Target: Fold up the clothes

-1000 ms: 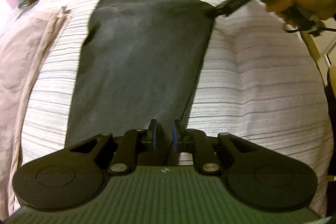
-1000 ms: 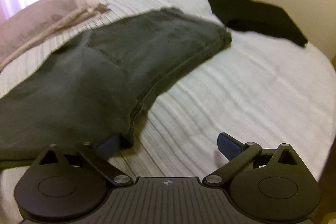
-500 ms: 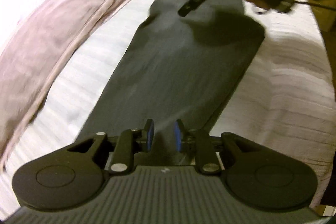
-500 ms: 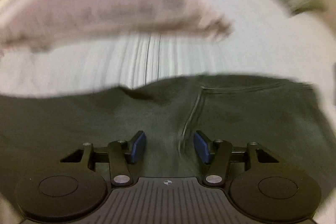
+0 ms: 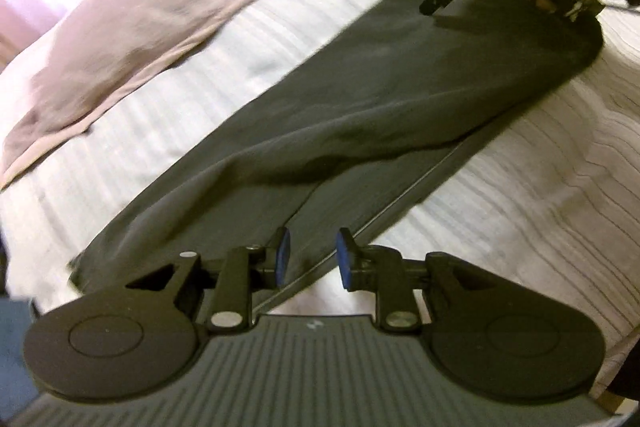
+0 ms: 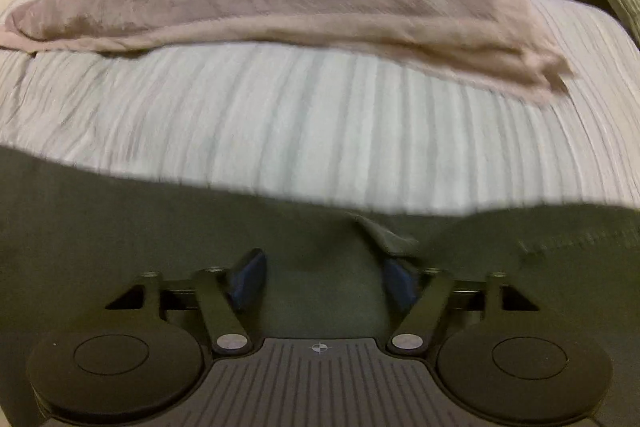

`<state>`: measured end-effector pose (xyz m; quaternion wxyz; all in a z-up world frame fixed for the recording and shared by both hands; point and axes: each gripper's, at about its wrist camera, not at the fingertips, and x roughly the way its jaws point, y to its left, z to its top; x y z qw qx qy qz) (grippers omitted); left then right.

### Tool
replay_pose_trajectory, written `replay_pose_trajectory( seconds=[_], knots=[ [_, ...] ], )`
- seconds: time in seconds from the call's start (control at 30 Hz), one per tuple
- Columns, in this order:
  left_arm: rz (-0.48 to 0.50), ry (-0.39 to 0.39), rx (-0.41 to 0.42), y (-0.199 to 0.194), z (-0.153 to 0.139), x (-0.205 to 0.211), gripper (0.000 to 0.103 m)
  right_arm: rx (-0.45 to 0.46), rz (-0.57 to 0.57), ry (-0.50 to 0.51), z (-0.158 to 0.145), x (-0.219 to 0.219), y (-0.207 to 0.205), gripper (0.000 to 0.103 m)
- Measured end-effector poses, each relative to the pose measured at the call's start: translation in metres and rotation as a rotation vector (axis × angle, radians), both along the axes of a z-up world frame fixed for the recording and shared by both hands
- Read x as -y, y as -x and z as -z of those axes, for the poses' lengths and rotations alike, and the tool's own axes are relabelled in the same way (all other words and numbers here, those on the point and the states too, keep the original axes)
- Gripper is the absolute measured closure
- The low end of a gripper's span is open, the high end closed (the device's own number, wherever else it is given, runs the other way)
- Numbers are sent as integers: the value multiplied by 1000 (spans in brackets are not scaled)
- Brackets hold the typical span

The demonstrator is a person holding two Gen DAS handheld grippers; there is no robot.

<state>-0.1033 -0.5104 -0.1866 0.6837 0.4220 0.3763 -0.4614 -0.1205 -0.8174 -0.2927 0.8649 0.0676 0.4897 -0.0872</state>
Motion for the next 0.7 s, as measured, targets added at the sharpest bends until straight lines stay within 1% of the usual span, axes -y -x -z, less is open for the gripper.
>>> replay_pose_trajectory(
  seconds=[0.07,0.17,0.27,0.33,0.43,0.53,0.6,0.63,0.67,0.7],
  knots=[
    [-31,6,23,-7,-2,-19,77,30,5,-8,-7,-11,-7,29],
    [-68,-8,59,-26,2,-47,74,55,-22,-20,-20,-52,3,29],
    [-31,-28,119,-48,12,-74,69,62,-30,-31,-28,-98,20,29],
    [70,-67,177,-57,24,-90,69,60,-5,-39,-30,-126,35,29],
    [262,-104,242,-65,39,-111,69,38,35,-41,-31,-159,48,28],
    [438,-145,306,-72,55,-127,71,17,89,-39,-30,-185,46,28],
    [554,-173,349,-77,65,-138,89,-2,116,-35,-32,-196,42,28],
    [588,-169,355,-80,66,-142,96,-4,118,-32,-33,-201,37,28],
    [611,-156,354,-84,64,-147,100,0,104,-25,-35,-208,34,28],
    [617,-139,351,-88,59,-150,102,3,91,-18,-37,-215,30,28]
  ],
)
